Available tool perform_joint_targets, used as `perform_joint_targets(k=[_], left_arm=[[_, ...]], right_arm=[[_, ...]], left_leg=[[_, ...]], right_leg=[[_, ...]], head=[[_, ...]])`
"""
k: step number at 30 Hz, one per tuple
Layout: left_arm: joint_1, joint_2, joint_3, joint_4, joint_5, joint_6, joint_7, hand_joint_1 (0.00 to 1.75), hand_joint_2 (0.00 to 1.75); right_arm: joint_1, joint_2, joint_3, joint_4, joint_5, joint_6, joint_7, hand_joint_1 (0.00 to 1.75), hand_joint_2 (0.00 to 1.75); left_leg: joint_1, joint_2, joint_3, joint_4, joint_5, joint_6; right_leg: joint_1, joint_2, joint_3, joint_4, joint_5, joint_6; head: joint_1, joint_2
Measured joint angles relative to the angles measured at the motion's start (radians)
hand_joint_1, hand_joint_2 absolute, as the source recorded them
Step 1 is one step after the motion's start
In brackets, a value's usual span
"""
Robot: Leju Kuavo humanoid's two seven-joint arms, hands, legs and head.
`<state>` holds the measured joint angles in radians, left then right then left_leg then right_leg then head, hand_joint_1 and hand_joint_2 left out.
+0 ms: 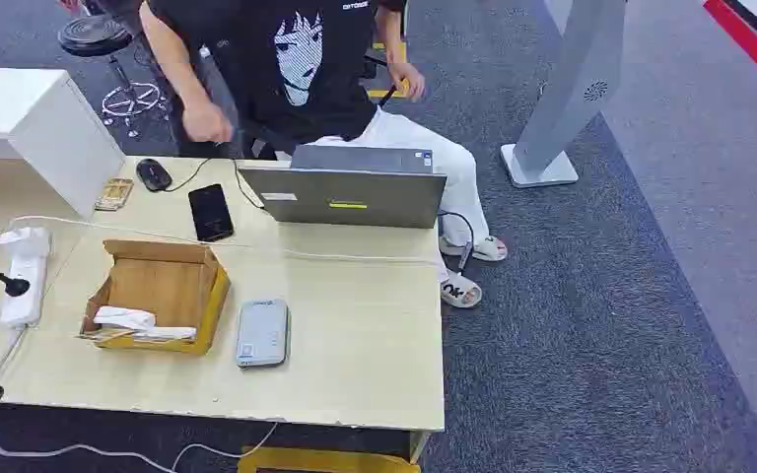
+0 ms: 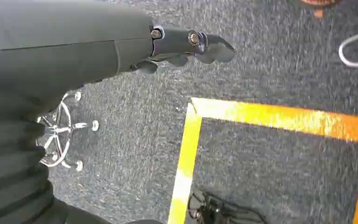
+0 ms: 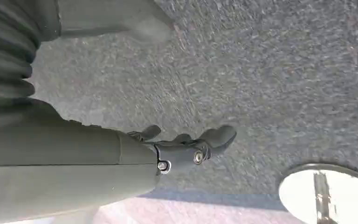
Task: Pass the card to the sensor for recognition and then transmit it.
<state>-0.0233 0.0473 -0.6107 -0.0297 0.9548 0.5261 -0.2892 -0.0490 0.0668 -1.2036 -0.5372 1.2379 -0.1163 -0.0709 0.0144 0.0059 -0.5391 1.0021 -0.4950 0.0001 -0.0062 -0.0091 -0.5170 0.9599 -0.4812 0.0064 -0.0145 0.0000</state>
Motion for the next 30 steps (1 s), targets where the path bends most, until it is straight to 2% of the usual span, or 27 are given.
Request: perform_joint_targets(k=[3,6,9,10,11,12,13,14,15,16,17,18,19,20,21,22,23,25,26,27,30], left_arm=[[0.001,0.007,-0.002,0.001,0.009,0.021,-0.007,0.0,1.75],[0.004,0.014,-0.006,0.006,0.024,0.017,-0.049,0.0,1.75],[0.011,0.027,-0.012,0.007,0.029,0.018,-0.121,0.0,1.75],[0.023,0.034,-0.008,-0.005,-0.007,0.049,-0.173,0.0,1.75],[0.06,0.034,0.02,-0.078,-0.098,0.102,-0.219,0.0,1.75],[0.116,0.019,0.073,-0.208,-0.233,0.134,-0.211,0.0,1.75],[0.175,0.011,0.138,-0.356,-0.384,0.12,-0.155,0.0,1.75],[0.222,-0.032,0.237,-0.519,-0.607,0.075,-0.041,0.0,1.75],[0.249,-0.066,0.353,-0.635,-0.876,0.007,0.097,0.0,1.75],[0.27,-0.123,0.477,-0.73,-1.16,-0.047,0.188,0.0,1.75],[0.282,-0.161,0.588,-0.802,-1.379,-0.074,0.22,0.0,1.75],[0.287,-0.18,0.725,-0.878,-1.599,-0.093,0.218,0.0,1.75],[0.288,-0.205,0.85,-0.933,-1.76,-0.111,0.217,0.0,1.75],[0.289,-0.218,0.945,-0.985,-1.859,-0.129,0.214,0.0,1.75],[0.295,-0.232,1.024,-1.03,-1.897,-0.138,0.213,0.0,1.75],[0.303,-0.244,1.071,-1.064,-1.874,-0.146,0.21,0.0,1.75],[0.31,-0.267,1.133,-1.098,-1.801,-0.153,0.209,0.0,1.75],[0.324,-0.297,1.201,-1.146,-1.567,-0.16,0.203,0.0,1.75],[0.325,-0.314,1.23,-1.163,-1.493,-0.174,0.197,0.0,1.75],[0.323,-0.323,1.256,-1.18,-1.464,-0.192,0.187,0.0,1.75],[0.304,-0.347,1.346,-1.205,-1.492,-0.205,0.158,0.0,1.75]], right_arm=[[0.013,0.018,0.001,-0.035,-0.013,0.018,0.009,0.0,1.75],[0.028,0.033,0.001,-0.072,-0.024,0.045,0.024,0.0,1.75],[0.042,0.049,0.001,-0.108,-0.031,0.075,0.029,0.0,1.75],[0.045,0.059,0.001,-0.118,-0.03,0.086,0.029,0.0,1.75],[0.045,0.076,0.002,-0.135,-0.027,0.098,0.03,0.0,1.75],[0.046,0.09,0.005,-0.148,-0.029,0.101,0.034,0.0,1.75],[0.046,0.097,0.008,-0.158,-0.033,0.101,0.039,0.0,1.75],[0.049,0.102,0.01,-0.164,-0.036,0.099,0.045,0.0,1.75],[0.05,0.106,0.011,-0.169,-0.045,0.096,0.048,0.0,1.75],[0.05,0.112,0.014,-0.172,-0.05,0.094,0.05,0.0,1.75],[0.048,0.118,0.019,-0.175,-0.053,0.094,0.051,0.0,1.75],[0.048,0.121,0.027,-0.178,-0.054,0.093,0.052,0.0,1.75],[0.05,0.122,0.03,-0.183,-0.057,0.093,0.053,0.0,1.75],[0.053,0.122,0.032,-0.188,-0.063,0.092,0.053,0.0,1.75],[0.058,0.123,0.034,-0.191,-0.066,0.092,0.056,0.0,1.75],[0.061,0.123,0.035,-0.192,-0.066,0.092,0.057,0.0,1.75],[0.062,0.123,0.035,-0.196,-0.065,0.091,0.057,0.0,1.75],[0.06,0.123,0.037,-0.203,-0.065,0.09,0.057,0.0,1.75],[0.061,0.123,0.038,-0.204,-0.066,0.091,0.057,0.0,1.75],[0.061,0.124,0.039,-0.205,-0.07,0.092,0.057,0.0,1.75],[0.059,0.127,0.045,-0.211,-0.087,0.094,0.057,0.0,1.75]], left_leg=[[0.0,0.0,0.0,0.0,0.0,0.0],[0.0,0.0,0.0,0.0,0.0,0.0],[0.0,0.0,0.0,0.0,0.0,0.0],[0.0,0.001,0.0,0.0,0.0,0.0],[-0.001,0.002,0.0,0.0,-0.001,0.0],[-0.004,0.003,0.001,0.001,-0.002,0.002],[-0.011,0.004,0.004,-0.001,-0.002,0.002],[-0.013,0.002,0.002,-0.001,0.001,0.006],[-0.013,-0.002,0.002,0.001,0.003,0.009],[-0.011,-0.003,-0.004,0.004,0.003,0.009],[-0.006,-0.002,-0.006,0.007,0.002,0.008],[-0.006,-0.001,-0.007,0.008,0.0,0.006],[-0.006,0.002,-0.006,0.008,0.0,0.007],[-0.006,0.004,-0.005,0.008,0.0,0.007],[-0.006,0.004,-0.005,0.008,0.0,0.007],[-0.006,0.003,-0.005,0.008,0.0,0.007],[-0.005,0.003,-0.005,0.008,0.0,0.007],[-0.004,0.003,-0.006,0.009,0.0,0.007],[-0.004,0.002,-0.007,0.01,0.0,0.007],[-0.004,0.001,-0.007,0.01,0.0,0.007],[-0.004,0.001,-0.007,0.01,0.0,0.007]], right_leg=[[0.0,0.0,0.0,0.0,0.0,0.0],[0.0,0.0,0.0,0.0,0.0,0.0],[0.0,0.0,-0.001,0.001,0.0,0.0],[0.0,0.001,0.0,0.001,0.0,0.0],[-0.001,0.001,0.0,0.001,0.0,0.0],[-0.005,0.003,-0.001,0.001,0.0,0.0],[-0.011,0.003,-0.004,0.002,-0.001,0.001],[-0.015,0.002,-0.008,0.006,-0.003,0.005],[-0.016,-0.002,-0.011,0.009,-0.004,0.007],[-0.014,-0.003,-0.012,0.009,-0.002,0.008],[-0.009,-0.002,-0.013,0.008,0.0,0.005],[-0.008,-0.002,-0.012,0.008,0.001,0.006],[-0.008,0.001,-0.012,0.009,0.001,0.006],[-0.008,0.002,-0.013,0.009,0.001,0.006],[-0.008,0.002,-0.013,0.01,0.001,0.006],[-0.008,0.002,-0.013,0.011,0.001,0.006],[-0.008,0.002,-0.013,0.011,0.001,0.006],[-0.007,0.002,-0.014,0.011,0.001,0.006],[-0.007,0.001,-0.014,0.011,0.001,0.007],[-0.007,0.0,-0.014,0.011,0.0,0.007],[-0.007,0.0,-0.013,0.011,0.0,0.007]], head=[[0.0,0.0],[0.0,0.0],[-0.001,0.0],[0.003,0.0],[0.006,0.0],[0.005,0.0],[0.006,0.0],[-0.008,0.0],[-0.013,0.0],[-0.006,0.0],[0.007,0.0],[0.018,0.0],[0.016,0.0],[0.013,0.0],[0.011,0.0],[0.01,0.0],[0.011,0.0],[0.012,0.0],[0.011,0.0],[0.012,0.0],[0.011,0.0]])
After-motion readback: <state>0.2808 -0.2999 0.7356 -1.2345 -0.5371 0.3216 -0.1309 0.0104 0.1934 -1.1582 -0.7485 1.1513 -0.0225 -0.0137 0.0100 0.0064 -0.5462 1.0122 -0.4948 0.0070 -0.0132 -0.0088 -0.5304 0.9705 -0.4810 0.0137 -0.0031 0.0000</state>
